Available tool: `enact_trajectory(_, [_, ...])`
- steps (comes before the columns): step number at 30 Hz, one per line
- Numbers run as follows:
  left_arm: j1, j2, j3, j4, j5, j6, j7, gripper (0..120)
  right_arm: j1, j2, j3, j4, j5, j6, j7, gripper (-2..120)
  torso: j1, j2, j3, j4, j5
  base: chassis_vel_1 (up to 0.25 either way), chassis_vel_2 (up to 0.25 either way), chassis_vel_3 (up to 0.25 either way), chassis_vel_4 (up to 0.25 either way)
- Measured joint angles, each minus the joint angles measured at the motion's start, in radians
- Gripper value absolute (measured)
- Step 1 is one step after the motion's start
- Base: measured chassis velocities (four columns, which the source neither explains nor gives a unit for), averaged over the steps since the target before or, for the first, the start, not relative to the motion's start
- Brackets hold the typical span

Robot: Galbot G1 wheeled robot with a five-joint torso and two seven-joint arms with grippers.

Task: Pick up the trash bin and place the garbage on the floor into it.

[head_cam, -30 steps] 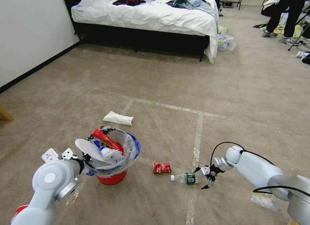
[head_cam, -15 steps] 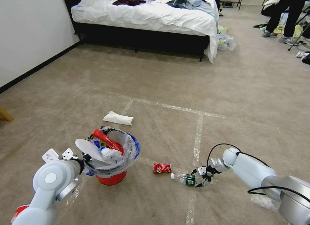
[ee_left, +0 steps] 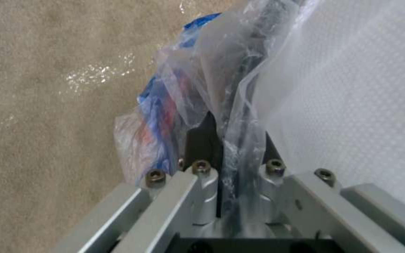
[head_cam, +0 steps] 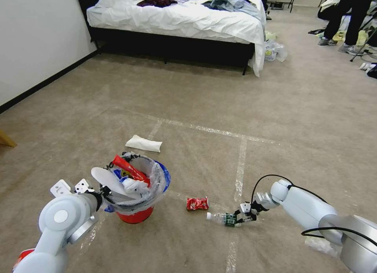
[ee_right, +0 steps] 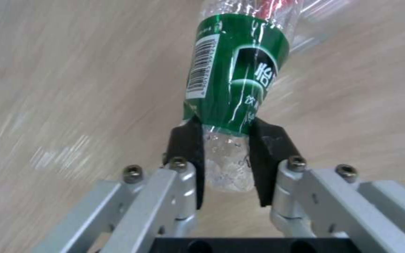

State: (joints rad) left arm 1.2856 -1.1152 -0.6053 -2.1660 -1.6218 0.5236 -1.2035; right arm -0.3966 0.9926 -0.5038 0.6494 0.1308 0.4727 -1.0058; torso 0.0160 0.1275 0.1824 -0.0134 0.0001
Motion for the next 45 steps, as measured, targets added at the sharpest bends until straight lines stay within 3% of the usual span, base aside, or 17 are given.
enact_trajectory(2, [0.004, 0.004, 0.0, -0.004, -0.001, 0.0, 0.0, 4, -0.013, -0.039, 0.071, 0.075, 0.085, -0.028, 0.013, 13, 0.0, 0.0, 0.0, 0.0002, 0.0, 0.0, 0.0, 0.0, 0.0])
enact_trajectory(4, [0.003, 0.013, -0.001, -0.005, -0.002, -0.002, -0.001, 4, -0.034, -0.108, 0.163, 0.193, 0.246, -0.064, 0.071, 11, 0.0, 0.0, 0.0, 0.0, 0.0, 0.0, 0.0, 0.0, 0.0])
enact_trajectory(5, [0.003, 0.013, -0.001, -0.005, -0.002, -0.002, -0.001, 4, -0.034, -0.108, 0.163, 0.193, 0.246, -0.064, 0.071, 11, 0.0, 0.0, 0.0, 0.0, 0.0, 0.0, 0.0, 0.0, 0.0])
enact_trajectory(7, [0.002, 0.023, -0.007, -0.003, -0.009, -0.002, 0.0, 4, -0.052, -0.167, 0.207, 0.314, 0.496, -0.071, 0.179, 11, 0.0, 0.0, 0.0, -0.001, -0.0005, 0.0, 0.0, 0.0, 0.0])
enact_trajectory(8, [0.002, 0.023, -0.007, -0.003, -0.009, -0.002, 0.0, 4, -0.052, -0.167, 0.207, 0.314, 0.496, -0.071, 0.179, 11, 0.0, 0.0, 0.0, -0.001, -0.0005, 0.0, 0.0, 0.0, 0.0])
enact_trajectory(9, [0.004, 0.028, -0.008, 0.0, -0.01, -0.002, 0.004, 4, -0.053, -0.171, 0.211, 0.367, 0.645, -0.055, 0.203, 11, 0.0, 0.0, 0.0, -0.0011, -0.0002, 0.0, 0.0, 0.0, 0.0])
enact_trajectory(10, [0.004, 0.028, -0.008, 0.0, -0.01, -0.002, 0.004, 4, -0.053, -0.171, 0.211, 0.367, 0.645, -0.055, 0.203, 11, 0.0, 0.0, 0.0, -0.0011, -0.0002, 0.0, 0.0, 0.0, 0.0])
enact_trajectory(12, [0.004, 0.035, -0.01, 0.0, -0.018, -0.003, 0.008, 4, -0.033, -0.135, 0.207, 0.493, 0.797, -0.045, 0.238, 11, 0.0, 0.0, 0.0, 0.0001, -0.0002, 0.0, 0.0, 0.0, 0.0])
enact_trajectory(18, [-0.004, 0.039, -0.01, -0.013, -0.029, -0.008, 0.009, 4, 0.016, -0.021, 0.145, 0.616, 0.838, -0.1, 0.289, 11, 0.0, 0.0, 0.0, 0.0004, -0.0006, 0.0, 0.0, 0.0, 0.0])
enact_trajectory(19, [-0.006, 0.036, -0.008, -0.017, -0.031, -0.01, 0.008, 4, 0.048, 0.058, 0.079, 0.62, 0.822, -0.115, 0.3, 11, 0.0, 0.0, 0.0, -0.0005, -0.0006, 0.0, 0.0, 0.0, 0.0])
enact_trajectory(20, [-0.006, 0.034, -0.007, -0.02, -0.031, -0.01, 0.008, 4, 0.066, 0.108, 0.039, 0.612, 0.809, -0.118, 0.305, 11, 0.0, 0.0, 0.0, -0.0005, -0.0005, 0.0, 0.0, 0.0, 0.0])
enact_trajectory(21, [-0.006, 0.034, -0.007, -0.02, -0.031, -0.01, 0.008, 4, 0.066, 0.108, 0.039, 0.612, 0.809, -0.118, 0.305, 11, 0.0, 0.0, 0.0, -0.0005, -0.0005, 0.0, 0.0, 0.0, 0.0])
enact_trajectory(23, [0.0, 0.028, -0.007, -0.026, -0.031, -0.011, 0.008, 4, 0.111, 0.25, -0.072, 0.555, 0.762, -0.121, 0.321, 11, 0.0, 0.0, 0.0, 0.0012, -0.0005, 0.0, 0.0, 0.0, 0.0])
enact_trajectory(27, [0.002, 0.025, -0.007, -0.028, -0.029, -0.011, 0.007, 4, 0.127, 0.297, -0.122, 0.529, 0.742, -0.125, 0.327, 11, 0.0, 0.0, 0.0, 0.0014, -0.0008, 0.0, 0.0, 0.0, 0.0])
enact_trajectory(28, [0.002, 0.022, -0.01, -0.031, -0.028, -0.014, 0.005, 4, 0.139, 0.333, -0.166, 0.505, 0.723, -0.129, 0.333, 11, 0.0, 0.0, 0.0, 0.0003, -0.0008, 0.0, 0.0, 0.0, 0.0])
enact_trajectory(35, [0.01, 0.019, -0.018, -0.039, -0.027, -0.016, 0.003, 4, 0.151, 0.366, -0.197, 0.477, 0.69, -0.131, 0.348, 10, 0.0, 0.0, 0.0, -0.0005, -0.0002, 0.0, 0.0, 0.0, 0.0])
enact_trajectory(45, [-0.003, 0.019, -0.015, -0.032, -0.025, -0.019, 0.002, 4, 0.152, 0.309, -0.187, 0.5, 0.594, -0.117, 0.33, 10, 0.0, 0.0, 0.0, -0.0002, -0.0001, 0.0, 0.0, 0.0, 0.0])
